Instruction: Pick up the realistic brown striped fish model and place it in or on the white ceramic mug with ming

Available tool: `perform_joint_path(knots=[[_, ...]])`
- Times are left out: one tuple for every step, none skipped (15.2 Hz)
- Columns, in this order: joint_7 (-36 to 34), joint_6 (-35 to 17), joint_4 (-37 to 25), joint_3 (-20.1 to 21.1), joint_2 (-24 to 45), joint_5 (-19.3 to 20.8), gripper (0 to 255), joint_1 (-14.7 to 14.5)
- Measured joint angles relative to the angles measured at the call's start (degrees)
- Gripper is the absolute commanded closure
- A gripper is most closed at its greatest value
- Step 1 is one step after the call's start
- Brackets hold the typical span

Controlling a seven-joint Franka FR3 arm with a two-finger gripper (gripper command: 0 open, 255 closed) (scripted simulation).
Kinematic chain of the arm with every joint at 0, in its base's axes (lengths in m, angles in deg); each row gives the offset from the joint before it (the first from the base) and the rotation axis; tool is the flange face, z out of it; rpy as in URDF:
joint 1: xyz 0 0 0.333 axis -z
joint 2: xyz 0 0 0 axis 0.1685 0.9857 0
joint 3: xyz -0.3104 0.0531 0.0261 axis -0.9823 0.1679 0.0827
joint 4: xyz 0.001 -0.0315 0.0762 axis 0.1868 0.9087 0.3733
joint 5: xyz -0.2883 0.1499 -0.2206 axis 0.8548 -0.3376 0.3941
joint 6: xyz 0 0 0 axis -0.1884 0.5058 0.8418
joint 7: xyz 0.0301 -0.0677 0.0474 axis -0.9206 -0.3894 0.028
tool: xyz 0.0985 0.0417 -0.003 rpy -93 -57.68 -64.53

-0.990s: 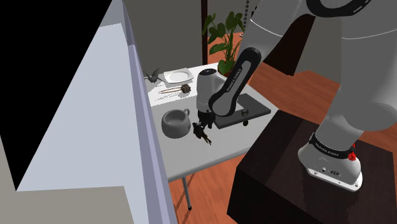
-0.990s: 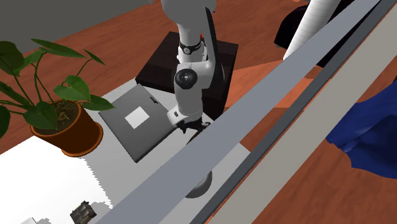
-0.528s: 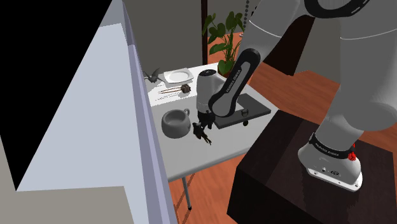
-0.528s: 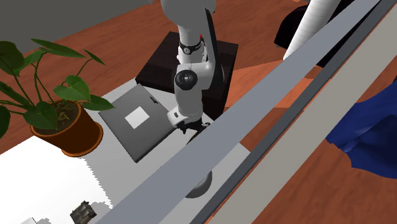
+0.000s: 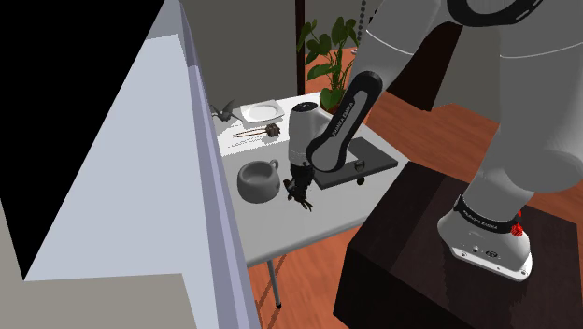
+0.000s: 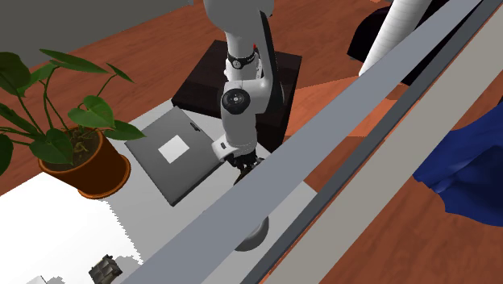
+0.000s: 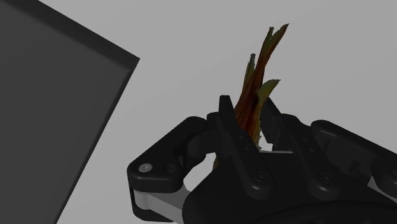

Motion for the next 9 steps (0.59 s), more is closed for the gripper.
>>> perform_joint_path(knots=[[0.0, 0.0, 0.0, 0.0, 0.0, 0.0, 255, 0.0], [0.0, 0.0, 0.0, 0.0, 0.0, 0.0, 255, 0.0], [0.1, 0.3, 0.2, 0.1, -0.5, -0.1, 255, 0.1], [0.2, 0.7, 0.3, 0.3, -1.0, -0.3, 255, 0.2], [0.4, 1.3, 0.3, 0.5, -1.7, -0.5, 255, 0.4], [0.5, 1.9, 0.5, 0.7, -2.5, -0.7, 255, 0.6], [0.6, 2.5, 0.6, 0.9, -3.1, -0.9, 255, 0.7], [0.8, 3.3, 0.8, 1.1, -4.1, -1.3, 255, 0.9], [0.9, 4.0, 0.8, 1.3, -4.8, -1.5, 255, 1.1]])
